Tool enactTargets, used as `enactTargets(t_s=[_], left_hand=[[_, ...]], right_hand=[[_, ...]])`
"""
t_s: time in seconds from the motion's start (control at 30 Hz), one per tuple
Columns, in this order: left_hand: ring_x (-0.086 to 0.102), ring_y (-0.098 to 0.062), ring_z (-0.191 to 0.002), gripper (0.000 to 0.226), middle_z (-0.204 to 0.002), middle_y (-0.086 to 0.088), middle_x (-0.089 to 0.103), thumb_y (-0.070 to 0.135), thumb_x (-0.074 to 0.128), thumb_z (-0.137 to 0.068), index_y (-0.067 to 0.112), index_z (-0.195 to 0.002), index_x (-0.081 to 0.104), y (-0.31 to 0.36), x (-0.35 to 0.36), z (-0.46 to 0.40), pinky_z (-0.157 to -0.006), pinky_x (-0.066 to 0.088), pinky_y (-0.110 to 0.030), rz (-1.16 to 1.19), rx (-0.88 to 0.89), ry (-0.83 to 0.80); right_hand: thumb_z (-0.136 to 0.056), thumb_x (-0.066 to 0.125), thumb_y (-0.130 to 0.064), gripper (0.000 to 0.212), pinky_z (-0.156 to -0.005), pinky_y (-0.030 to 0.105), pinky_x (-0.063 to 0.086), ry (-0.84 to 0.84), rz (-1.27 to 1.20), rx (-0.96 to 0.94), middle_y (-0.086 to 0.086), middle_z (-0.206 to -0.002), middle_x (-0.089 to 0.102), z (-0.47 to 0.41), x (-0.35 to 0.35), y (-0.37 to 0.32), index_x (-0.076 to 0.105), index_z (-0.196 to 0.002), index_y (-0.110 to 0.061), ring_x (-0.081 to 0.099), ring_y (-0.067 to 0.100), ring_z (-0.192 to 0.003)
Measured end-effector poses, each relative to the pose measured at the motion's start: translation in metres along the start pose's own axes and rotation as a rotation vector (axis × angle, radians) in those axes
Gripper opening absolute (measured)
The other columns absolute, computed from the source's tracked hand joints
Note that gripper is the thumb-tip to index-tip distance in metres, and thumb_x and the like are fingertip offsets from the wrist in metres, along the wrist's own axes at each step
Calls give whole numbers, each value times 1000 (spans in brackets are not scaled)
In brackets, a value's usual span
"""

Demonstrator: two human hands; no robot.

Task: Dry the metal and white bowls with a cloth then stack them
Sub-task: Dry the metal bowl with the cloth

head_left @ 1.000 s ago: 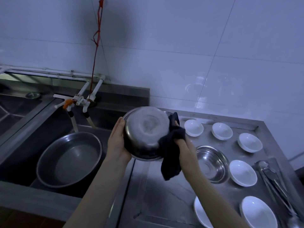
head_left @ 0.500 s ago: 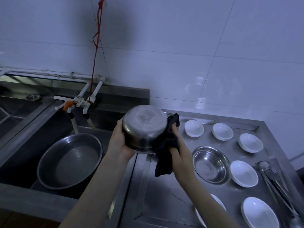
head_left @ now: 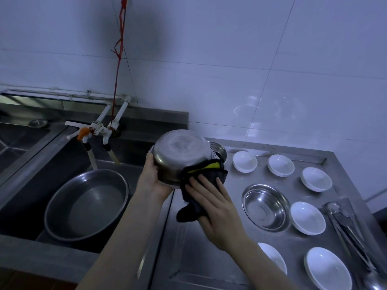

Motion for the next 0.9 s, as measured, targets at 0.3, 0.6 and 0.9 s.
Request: enactTargets(t_s=[0.3,0.6,0.9], left_hand=[[61,-35,-119,74,-127,-16,66,50,66,-66,18,-133,61,-12,-6,23,-105,45,-50,-142,68,-49],[67,-30,-107,31,-115,-14,71,31,59,-97,14,-122,66,-22,-10,28,-88,56,-42,-406,377,122],[71,-13,-87,19,-95,0,76,24,60,-97,16,-108,73,-5,-2,45,-71,57,-25,-478,537,120]], right_hand=[[-75,37,-18,68,-100,34,44,150,-584,667,-8,-137,56,-11,-28,53,43,-132,-55,54,6,-114],[-80,41,-21,62,-119,39,19,-50,-255,200,-10,-151,37,-46,-16,-1,45,-142,-24,23,4,-144],[-78,39,-14,68,-121,35,12,-31,-358,346,-19,-154,27,-13,-12,12,38,-144,-31,14,6,-147]])
Point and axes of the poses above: each hand's wrist, its own z-axis away from the middle knuckle, its own x-axis out of the palm, y = z × x, the point moved 5 cm from there along -z, towards the middle knuckle
